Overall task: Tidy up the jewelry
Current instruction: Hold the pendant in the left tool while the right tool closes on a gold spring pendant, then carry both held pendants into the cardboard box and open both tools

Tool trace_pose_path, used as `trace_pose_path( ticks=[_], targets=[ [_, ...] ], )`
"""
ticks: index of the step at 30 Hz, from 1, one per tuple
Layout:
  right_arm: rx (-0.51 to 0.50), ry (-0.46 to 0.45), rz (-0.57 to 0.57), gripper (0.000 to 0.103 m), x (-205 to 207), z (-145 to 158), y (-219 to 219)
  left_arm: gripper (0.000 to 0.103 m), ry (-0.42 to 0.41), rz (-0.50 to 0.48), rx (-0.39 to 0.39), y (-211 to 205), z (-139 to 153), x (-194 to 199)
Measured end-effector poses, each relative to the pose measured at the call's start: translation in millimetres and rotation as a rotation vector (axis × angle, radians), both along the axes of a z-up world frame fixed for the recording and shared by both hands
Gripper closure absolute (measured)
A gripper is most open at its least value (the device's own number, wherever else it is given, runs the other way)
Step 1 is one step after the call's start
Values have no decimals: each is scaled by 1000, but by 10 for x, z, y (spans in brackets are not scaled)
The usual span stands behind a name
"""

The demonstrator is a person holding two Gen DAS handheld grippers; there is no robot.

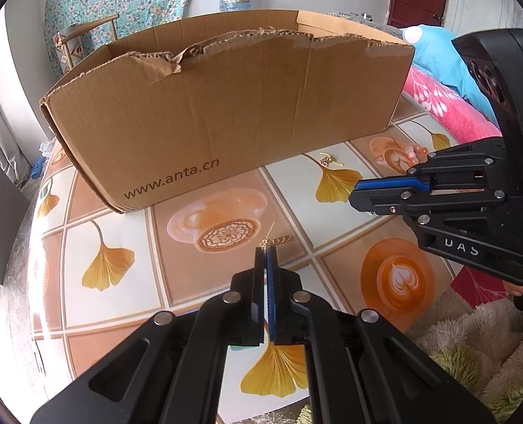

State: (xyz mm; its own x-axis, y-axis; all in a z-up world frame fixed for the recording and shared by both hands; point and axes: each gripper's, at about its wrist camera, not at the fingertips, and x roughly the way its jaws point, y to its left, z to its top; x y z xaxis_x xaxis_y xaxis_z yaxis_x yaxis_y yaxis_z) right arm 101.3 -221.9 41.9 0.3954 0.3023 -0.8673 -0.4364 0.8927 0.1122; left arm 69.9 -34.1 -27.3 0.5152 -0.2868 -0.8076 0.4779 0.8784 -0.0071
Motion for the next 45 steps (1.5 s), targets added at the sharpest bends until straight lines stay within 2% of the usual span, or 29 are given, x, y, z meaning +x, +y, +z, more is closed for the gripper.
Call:
trace_pose_path(
  ticks=[10, 13, 17, 22, 24, 27, 30, 32, 37, 40, 45],
  targets=[
    [58, -17, -17, 100, -25, 251, -227, 102, -19, 0, -18, 39, 105, -13],
    [110, -22, -20, 100, -41, 390, -296, 102, -30, -4, -36, 56, 198, -30],
    [181, -53, -9, 100, -36, 674, -400, 102, -57, -25, -77, 69, 437, -37],
    [292, -149, 35, 100, 89, 1171, -523, 102, -121, -60, -196, 168, 947, 28],
    [322, -186, 47, 100, 163, 1296, -546, 102, -147, -67, -264, 250, 1165, 101],
    [348, -246, 59, 100, 386, 1471, -612, 102, -200, -69, -312, 314, 1422, 268],
    [334, -275, 56, 100, 692, 1496, -615, 102, -220, -64, -303, 296, 1513, 494],
    [319, -253, 48, 100, 901, 1427, -612, 102, -200, -44, -264, 272, 1488, 705],
    [233, -119, 19, 100, 1389, 1106, -612, 102, -23, 4, -180, 247, 1159, 1285],
    [169, -53, 8, 100, 1555, 901, -628, 102, 52, 11, -123, 207, 980, 1473],
    [101, 20, -12, 100, 1688, 677, -665, 101, 92, 8, -3, 109, 807, 1601]
  ],
)
